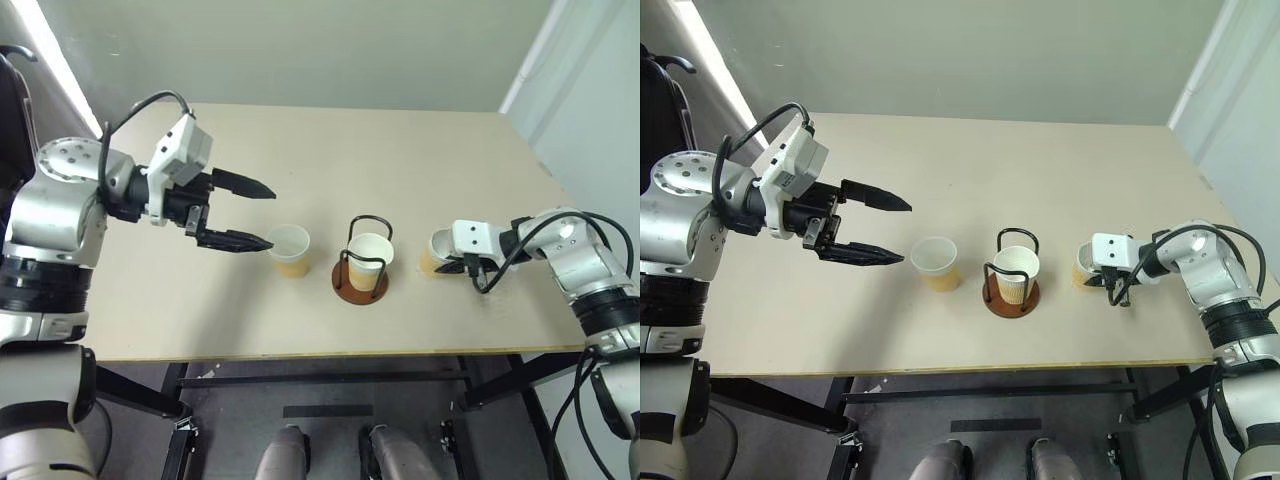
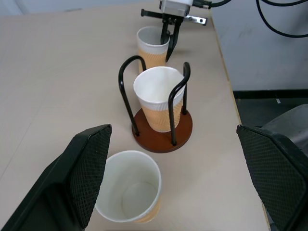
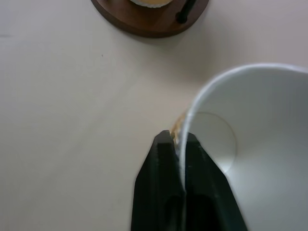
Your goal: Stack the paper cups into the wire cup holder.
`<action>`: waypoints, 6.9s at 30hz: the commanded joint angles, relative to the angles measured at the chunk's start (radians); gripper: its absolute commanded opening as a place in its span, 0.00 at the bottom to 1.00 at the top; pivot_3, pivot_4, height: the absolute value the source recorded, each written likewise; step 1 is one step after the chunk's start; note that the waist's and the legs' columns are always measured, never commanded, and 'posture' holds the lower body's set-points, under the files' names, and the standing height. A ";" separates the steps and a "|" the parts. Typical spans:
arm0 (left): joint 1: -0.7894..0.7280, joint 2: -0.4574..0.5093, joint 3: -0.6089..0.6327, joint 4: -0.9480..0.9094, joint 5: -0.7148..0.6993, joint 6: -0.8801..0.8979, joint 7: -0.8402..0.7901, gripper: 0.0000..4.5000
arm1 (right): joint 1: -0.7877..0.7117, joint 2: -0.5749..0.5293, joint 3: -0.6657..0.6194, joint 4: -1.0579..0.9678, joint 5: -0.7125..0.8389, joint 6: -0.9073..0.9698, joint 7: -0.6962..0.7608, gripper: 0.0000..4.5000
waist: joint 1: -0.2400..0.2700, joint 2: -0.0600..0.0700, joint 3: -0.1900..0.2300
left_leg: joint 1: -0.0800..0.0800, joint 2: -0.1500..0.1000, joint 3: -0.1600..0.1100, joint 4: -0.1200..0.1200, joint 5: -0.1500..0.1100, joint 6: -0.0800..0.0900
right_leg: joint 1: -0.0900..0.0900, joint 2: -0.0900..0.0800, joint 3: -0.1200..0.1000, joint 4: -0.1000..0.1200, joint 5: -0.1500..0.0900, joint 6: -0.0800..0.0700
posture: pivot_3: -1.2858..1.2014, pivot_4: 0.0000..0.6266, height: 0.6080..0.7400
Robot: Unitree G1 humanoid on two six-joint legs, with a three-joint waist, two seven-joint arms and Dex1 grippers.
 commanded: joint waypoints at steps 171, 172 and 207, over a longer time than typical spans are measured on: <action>-0.199 -0.155 -0.256 0.405 0.558 -0.832 -0.017 1.00 | 0.114 -0.160 -0.347 -0.709 0.597 0.583 -0.061 0.99 | 0.001 0.000 0.000 | -0.001 0.000 -0.001 -0.002 0.006 -0.008 | -0.001 0.000 -0.001 -0.001 0.002 0.003 | 0.52 0.24 1.00; -0.202 -0.158 -0.258 0.409 0.563 -0.835 -0.013 1.00 | 0.115 -0.161 -0.348 -0.708 0.596 0.583 -0.061 0.99 | 0.001 0.000 0.000 | -0.001 0.000 -0.001 -0.002 0.006 -0.008 | -0.001 0.000 -0.001 -0.001 0.002 0.003 | 0.52 0.24 1.00; -0.367 -0.159 -0.363 0.472 0.399 -0.670 -0.050 0.01 | 0.173 -0.192 -0.281 -0.546 0.423 0.338 0.008 1.00 | 0.005 0.000 0.000 | -0.002 0.000 -0.001 0.000 0.006 -0.008 | 0.000 0.000 -0.001 -0.002 0.004 0.006 | 0.52 0.24 1.00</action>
